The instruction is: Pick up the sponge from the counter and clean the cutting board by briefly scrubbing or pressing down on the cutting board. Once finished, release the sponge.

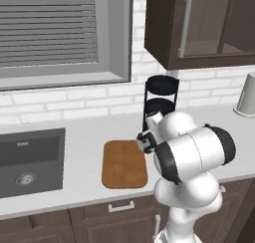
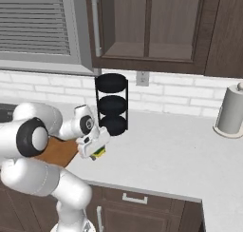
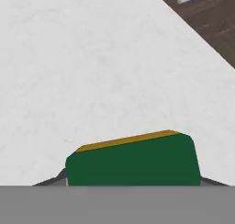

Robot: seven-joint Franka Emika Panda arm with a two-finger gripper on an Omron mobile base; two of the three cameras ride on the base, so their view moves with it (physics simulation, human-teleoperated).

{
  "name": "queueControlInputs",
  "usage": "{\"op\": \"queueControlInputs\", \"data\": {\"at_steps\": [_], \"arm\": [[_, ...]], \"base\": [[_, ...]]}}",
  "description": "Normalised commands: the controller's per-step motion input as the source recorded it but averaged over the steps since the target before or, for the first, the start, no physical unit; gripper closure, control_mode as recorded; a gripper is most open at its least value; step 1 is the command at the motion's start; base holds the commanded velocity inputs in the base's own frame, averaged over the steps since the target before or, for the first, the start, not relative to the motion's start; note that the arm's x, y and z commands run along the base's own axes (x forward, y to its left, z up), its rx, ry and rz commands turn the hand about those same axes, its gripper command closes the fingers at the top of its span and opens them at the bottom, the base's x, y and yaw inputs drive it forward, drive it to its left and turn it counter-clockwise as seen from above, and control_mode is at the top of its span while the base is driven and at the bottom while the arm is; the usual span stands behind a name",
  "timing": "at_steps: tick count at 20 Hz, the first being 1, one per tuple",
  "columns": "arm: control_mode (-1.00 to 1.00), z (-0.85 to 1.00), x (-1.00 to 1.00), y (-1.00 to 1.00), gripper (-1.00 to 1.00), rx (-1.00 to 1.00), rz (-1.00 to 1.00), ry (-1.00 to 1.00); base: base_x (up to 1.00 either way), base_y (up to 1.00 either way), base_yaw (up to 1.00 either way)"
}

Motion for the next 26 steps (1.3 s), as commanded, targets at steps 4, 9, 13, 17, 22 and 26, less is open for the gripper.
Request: {"op": "queueControlInputs", "data": {"at_steps": [4,9,13,17,22,26], "arm": [[-1.0,0.19,-0.34,-0.49,1.0,-0.07,-0.42,0.07],[-1.0,0.73,-0.36,0.24,1.0,0.16,-0.16,-0.51],[-1.0,0.09,0.36,0.26,1.0,0.35,-0.02,-0.14],[-1.0,0.11,0.71,0.02,1.0,0.5,0.09,0.13],[-1.0,0.09,0.48,0.65,1.0,0.36,0.1,0.02],[-1.0,-0.06,-0.01,1.0,1.0,0.16,0.01,-0.06]], "base": [[0.0,0.0,0.0],[0.0,0.0,0.0],[0.0,0.0,0.0],[0.0,0.0,0.0],[0.0,0.0,0.0],[0.0,0.0,0.0]]}}
